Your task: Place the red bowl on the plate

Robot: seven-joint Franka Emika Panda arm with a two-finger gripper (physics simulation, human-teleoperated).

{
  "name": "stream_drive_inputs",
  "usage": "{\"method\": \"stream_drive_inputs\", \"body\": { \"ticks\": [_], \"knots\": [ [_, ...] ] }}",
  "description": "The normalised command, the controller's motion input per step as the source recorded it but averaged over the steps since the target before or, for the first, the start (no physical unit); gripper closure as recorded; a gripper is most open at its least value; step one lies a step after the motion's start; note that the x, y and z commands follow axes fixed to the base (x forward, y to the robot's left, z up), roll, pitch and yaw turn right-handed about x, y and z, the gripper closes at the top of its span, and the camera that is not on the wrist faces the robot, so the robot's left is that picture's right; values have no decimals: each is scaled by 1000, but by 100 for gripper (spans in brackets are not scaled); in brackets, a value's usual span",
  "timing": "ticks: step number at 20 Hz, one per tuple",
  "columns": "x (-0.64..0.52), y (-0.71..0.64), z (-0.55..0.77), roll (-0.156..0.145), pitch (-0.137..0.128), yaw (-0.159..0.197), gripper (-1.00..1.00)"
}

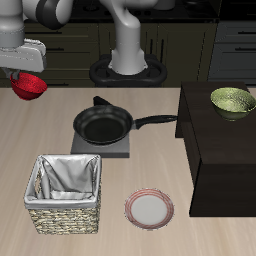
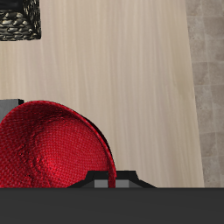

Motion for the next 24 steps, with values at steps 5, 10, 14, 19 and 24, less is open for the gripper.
{"method": "stream_drive_inputs", "body": {
  "ticks": [5,10,14,19,24],
  "knots": [
    [28,107,177,10,-23,2,100],
    [176,256,14,18,-8,26,100],
    [153,449,83,51,15,-3,100],
    [107,538,178,82,-23,14,100],
    [165,400,22,51,12,-4,100]
  ]
}}
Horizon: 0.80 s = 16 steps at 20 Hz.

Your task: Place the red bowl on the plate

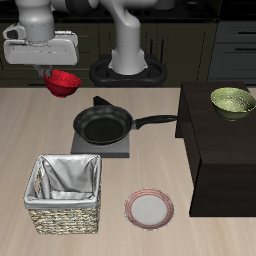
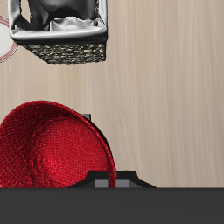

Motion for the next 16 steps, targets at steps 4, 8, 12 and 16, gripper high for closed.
{"method": "stream_drive_inputs", "body": {
  "ticks": [4,8,12,16],
  "knots": [
    [168,252,2,31,11,-5,100],
    [253,299,1,12,13,-15,100],
    [219,340,-67,21,31,9,100],
    [112,261,45,40,3,10,100]
  ]
}}
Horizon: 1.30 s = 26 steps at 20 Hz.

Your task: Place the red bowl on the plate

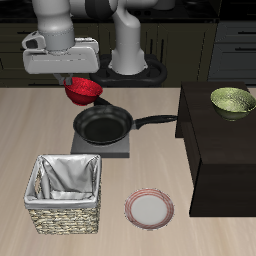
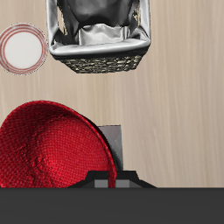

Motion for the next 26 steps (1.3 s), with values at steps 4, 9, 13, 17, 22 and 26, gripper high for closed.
{"method": "stream_drive_inputs", "body": {
  "ticks": [4,9,13,17,22,26],
  "knots": [
    [96,440,97,57,-2,-5,100],
    [137,356,34,41,12,-15,100],
    [177,356,8,36,14,-14,100],
    [223,264,93,-1,-6,-16,100],
    [362,181,26,-45,5,-5,100],
    [280,142,6,-39,1,10,100]
  ]
}}
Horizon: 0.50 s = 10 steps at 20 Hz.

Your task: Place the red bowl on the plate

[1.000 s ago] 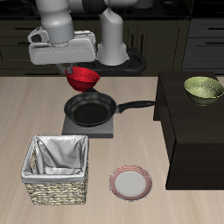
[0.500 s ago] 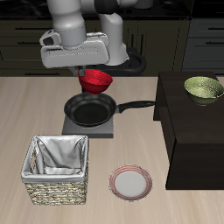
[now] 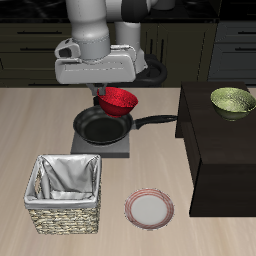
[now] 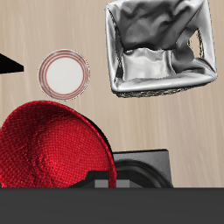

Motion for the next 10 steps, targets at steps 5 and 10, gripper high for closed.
{"method": "stream_drive_inputs", "body": {
  "ticks": [5,10],
  "knots": [
    [269,212,-24,-59,13,31,100],
    [225,265,52,-47,-31,37,100]
  ]
}}
